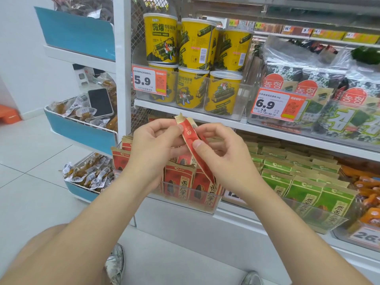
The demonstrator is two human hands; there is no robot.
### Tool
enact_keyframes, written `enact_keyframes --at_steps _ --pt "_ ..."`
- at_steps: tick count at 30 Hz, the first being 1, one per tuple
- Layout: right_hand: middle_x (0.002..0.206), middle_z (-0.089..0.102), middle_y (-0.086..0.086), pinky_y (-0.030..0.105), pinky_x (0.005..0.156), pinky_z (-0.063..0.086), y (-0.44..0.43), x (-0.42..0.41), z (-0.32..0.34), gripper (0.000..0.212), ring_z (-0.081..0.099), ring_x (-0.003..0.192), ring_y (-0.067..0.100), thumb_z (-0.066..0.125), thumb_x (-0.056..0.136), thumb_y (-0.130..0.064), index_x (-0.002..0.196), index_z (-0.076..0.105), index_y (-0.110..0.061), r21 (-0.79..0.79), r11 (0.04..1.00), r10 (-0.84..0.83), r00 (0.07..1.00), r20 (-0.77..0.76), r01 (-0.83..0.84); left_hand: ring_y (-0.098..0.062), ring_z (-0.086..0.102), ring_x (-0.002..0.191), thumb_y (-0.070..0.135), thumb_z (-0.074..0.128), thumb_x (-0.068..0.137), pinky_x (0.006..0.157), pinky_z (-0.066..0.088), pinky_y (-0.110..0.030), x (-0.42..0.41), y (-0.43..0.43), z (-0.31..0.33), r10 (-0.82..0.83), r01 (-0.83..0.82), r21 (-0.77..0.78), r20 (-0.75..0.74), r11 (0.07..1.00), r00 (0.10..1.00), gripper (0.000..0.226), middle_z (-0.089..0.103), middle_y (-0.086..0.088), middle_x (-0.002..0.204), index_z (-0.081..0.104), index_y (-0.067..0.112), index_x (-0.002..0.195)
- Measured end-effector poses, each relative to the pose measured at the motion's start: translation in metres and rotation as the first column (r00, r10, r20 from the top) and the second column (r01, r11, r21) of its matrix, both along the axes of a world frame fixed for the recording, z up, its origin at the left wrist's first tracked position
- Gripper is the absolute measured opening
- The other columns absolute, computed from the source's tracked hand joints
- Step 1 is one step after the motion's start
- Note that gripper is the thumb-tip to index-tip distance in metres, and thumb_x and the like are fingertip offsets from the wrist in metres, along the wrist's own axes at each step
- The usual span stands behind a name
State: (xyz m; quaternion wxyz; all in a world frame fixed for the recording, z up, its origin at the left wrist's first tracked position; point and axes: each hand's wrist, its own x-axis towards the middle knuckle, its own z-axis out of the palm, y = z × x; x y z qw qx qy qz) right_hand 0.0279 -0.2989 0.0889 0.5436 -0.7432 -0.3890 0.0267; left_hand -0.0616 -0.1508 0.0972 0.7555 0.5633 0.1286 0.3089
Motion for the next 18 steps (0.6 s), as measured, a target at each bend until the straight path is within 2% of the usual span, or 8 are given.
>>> enact_keyframes --at_steps 2,4,6,8,10,12,15,18 --pt "0.113 0.07 -0.01 0.046 0.084 0.064 0.0021 -0.0029 -0.0025 0.012 0.075 0.099 0.012 0.071 0.1 -0.039 0.111 0.068 -0.036 0.03 0.999 -0.019 1.0 0.002 0.019 -0.029 0.08 0.09 0.006 0.068 0.103 0.071 0.064 -0.033 0.0004 0.0018 -0.0016 -0.002 0.002 -0.001 0.022 1.0 1.0 0.008 0.081 -0.02 0.102 0.072 0.002 0.109" --pt "0.101 0.072 -0.009 0.038 0.069 0.061 0.0031 -0.0044 -0.0027 0.009 0.075 0.082 0.012 0.072 0.102 -0.032 0.103 0.065 -0.027 0.104 0.993 -0.043 0.998 -0.05 0.048 -0.03 0.08 0.095 0.011 0.072 0.102 0.073 0.066 -0.036 -0.0002 0.0029 -0.0024 -0.042 0.042 0.028 0.007 0.999 0.999 0.015 0.08 -0.02 0.106 0.071 0.001 0.113" --pt "0.09 0.074 -0.007 0.031 0.059 0.054 0.0031 -0.0038 -0.0013 0.014 0.073 0.071 0.012 0.072 0.102 -0.03 0.096 0.064 -0.021 0.138 0.988 -0.058 0.995 -0.084 0.069 -0.032 0.081 0.097 0.014 0.077 0.099 0.078 0.068 -0.043 -0.001 0.0029 -0.0036 -0.069 0.078 0.136 -0.068 0.988 0.995 0.021 0.081 -0.019 0.104 0.072 0.0 0.114" --pt "0.083 0.073 -0.005 0.028 0.056 0.052 0.0032 -0.0021 -0.0009 0.016 0.069 0.066 0.01 0.07 0.104 -0.028 0.094 0.065 -0.017 0.158 0.985 -0.055 0.989 -0.137 0.076 -0.034 0.081 0.092 0.016 0.08 0.096 0.079 0.068 -0.046 -0.0024 0.0013 -0.0043 -0.046 0.081 0.271 -0.132 0.959 0.99 0.019 0.081 -0.018 0.095 0.074 0.002 0.107" --pt "0.081 0.071 0.004 0.028 0.057 0.051 0.0035 -0.0012 -0.0011 0.019 0.065 0.065 0.013 0.069 0.105 -0.025 0.091 0.064 -0.013 0.199 0.976 -0.038 0.973 -0.228 0.085 -0.032 0.081 0.084 0.015 0.081 0.095 0.079 0.068 -0.046 -0.0033 -0.0004 -0.005 -0.015 0.073 0.387 -0.15 0.919 0.989 0.014 0.081 -0.013 0.087 0.077 0.004 0.102" --pt "0.079 0.07 0.011 0.033 0.065 0.053 0.004 -0.0006 -0.0014 0.022 0.065 0.069 0.019 0.069 0.105 -0.023 0.086 0.064 -0.012 0.228 0.969 -0.025 0.95 -0.312 0.1 -0.029 0.081 0.081 0.013 0.082 0.094 0.08 0.068 -0.046 -0.0037 -0.0006 -0.0052 -0.008 0.074 0.442 -0.15 0.894 0.989 0.009 0.082 -0.01 0.085 0.079 0.007 0.099" --pt "0.084 0.073 0.012 0.044 0.075 0.054 0.0035 0.0003 -0.0012 0.023 0.066 0.076 0.025 0.069 0.105 -0.023 0.084 0.067 -0.014 0.226 0.969 -0.005 0.925 -0.381 0.098 -0.027 0.082 0.082 0.012 0.081 0.095 0.08 0.068 -0.046 -0.0049 0.0021 -0.0043 -0.026 0.091 0.443 -0.15 0.892 0.988 0.007 0.082 -0.009 0.086 0.08 0.007 0.101" --pt "0.082 0.075 0.006 0.041 0.075 0.055 0.0035 -0.0017 -0.0003 0.021 0.067 0.073 0.019 0.071 0.104 -0.026 0.087 0.069 -0.015 0.218 0.971 -0.008 0.922 -0.388 0.099 -0.027 0.082 0.084 0.013 0.08 0.096 0.081 0.068 -0.045 -0.006 0.0019 -0.0035 -0.033 0.096 0.428 -0.154 0.899 0.988 0.008 0.083 -0.009 0.088 0.081 0.008 0.102"
